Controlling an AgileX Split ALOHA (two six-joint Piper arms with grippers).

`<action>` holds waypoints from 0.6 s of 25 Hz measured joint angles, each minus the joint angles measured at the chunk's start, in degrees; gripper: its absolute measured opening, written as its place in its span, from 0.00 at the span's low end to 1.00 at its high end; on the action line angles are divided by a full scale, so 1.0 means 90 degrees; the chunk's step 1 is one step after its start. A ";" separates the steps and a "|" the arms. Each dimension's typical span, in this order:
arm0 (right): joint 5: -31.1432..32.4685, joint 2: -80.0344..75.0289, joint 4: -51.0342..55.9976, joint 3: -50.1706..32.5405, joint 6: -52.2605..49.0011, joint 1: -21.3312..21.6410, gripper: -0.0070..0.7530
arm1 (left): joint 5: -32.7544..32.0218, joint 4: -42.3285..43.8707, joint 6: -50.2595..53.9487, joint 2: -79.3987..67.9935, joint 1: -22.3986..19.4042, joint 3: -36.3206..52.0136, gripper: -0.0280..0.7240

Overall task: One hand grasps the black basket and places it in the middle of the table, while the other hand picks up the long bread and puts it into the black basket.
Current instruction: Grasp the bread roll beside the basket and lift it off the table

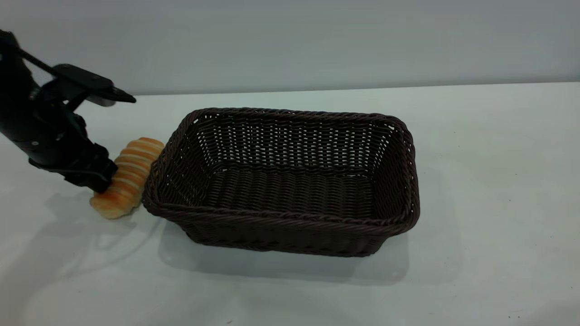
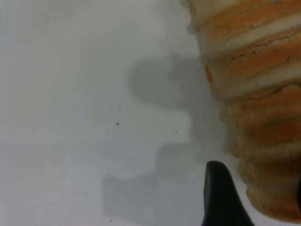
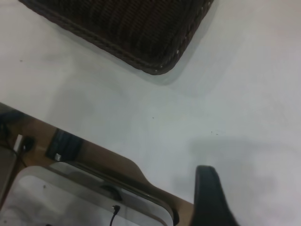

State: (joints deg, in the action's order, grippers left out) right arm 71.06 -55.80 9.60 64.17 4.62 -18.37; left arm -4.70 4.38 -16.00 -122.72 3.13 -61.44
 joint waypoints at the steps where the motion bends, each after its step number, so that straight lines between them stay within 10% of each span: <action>1: 0.0000 0.0000 0.0006 0.0000 0.0000 0.0000 0.66 | -0.0117 0.0006 0.0034 -0.0094 0.0026 -0.0087 0.61; 15: 0.0000 0.0000 0.0189 0.0000 -0.0006 0.0000 0.66 | -0.0976 -0.0131 0.0057 -0.0807 0.0319 -0.0837 0.44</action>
State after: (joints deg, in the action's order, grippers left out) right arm 71.06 -55.80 11.29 64.17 4.57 -18.37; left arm -13.48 3.20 -15.49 -129.99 6.00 -68.97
